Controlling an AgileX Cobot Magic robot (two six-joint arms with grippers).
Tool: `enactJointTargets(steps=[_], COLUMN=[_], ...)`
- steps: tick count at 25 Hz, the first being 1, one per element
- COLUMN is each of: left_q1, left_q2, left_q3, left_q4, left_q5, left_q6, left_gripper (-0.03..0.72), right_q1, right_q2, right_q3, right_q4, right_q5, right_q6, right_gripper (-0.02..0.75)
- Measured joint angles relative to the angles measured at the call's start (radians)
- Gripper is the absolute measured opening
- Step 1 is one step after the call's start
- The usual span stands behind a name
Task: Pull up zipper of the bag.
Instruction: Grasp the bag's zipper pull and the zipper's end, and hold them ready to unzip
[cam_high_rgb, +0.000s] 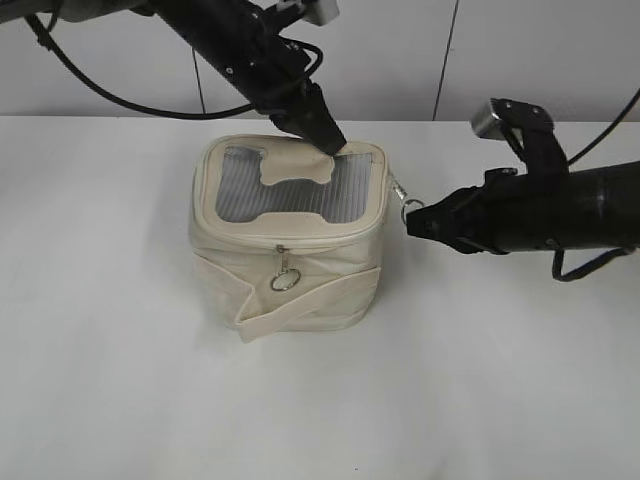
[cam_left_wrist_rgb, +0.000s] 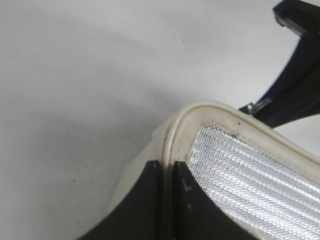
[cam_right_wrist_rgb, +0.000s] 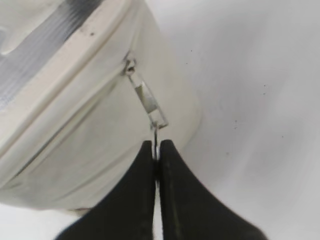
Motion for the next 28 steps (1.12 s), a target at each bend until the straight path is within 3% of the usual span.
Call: enactJointTargets(steps=[10,14,20,26,28], left_q1=[-0.008,-0.013,-0.022,-0.022,-0.022], left_q2=[0.000,0.000,0.000,0.000,0.000], left_q3=[0.000,0.000,0.000,0.000,0.000], left_q4=[0.019,0.029,0.051,0.061,0.060], left_q5=[-0.044,-0.070,-0.095,-0.109,-0.112], left_q6=[-0.230,-0.317,-0.404,-0.413,-0.415], left_gripper=[0.041,0.041,0.041,0.042,0.068], right_q1=[0.016,0.153,0.404,0.450,0.445], right_q2=[-0.155,-0.155,-0.140,-0.040,-0.032], right_q3=[0.219,0.212,0.048,-0.071,-0.075], right_q4=[-0.017,0.035,0.036,0.007,-0.084], right_q5=[0.210,0.194,-0.061,-0.083,-0.080], right_q6=[0.097,0.111,0.186,0.295,0.385], right_gripper=[0.009,0.009,0.013,0.018,0.051])
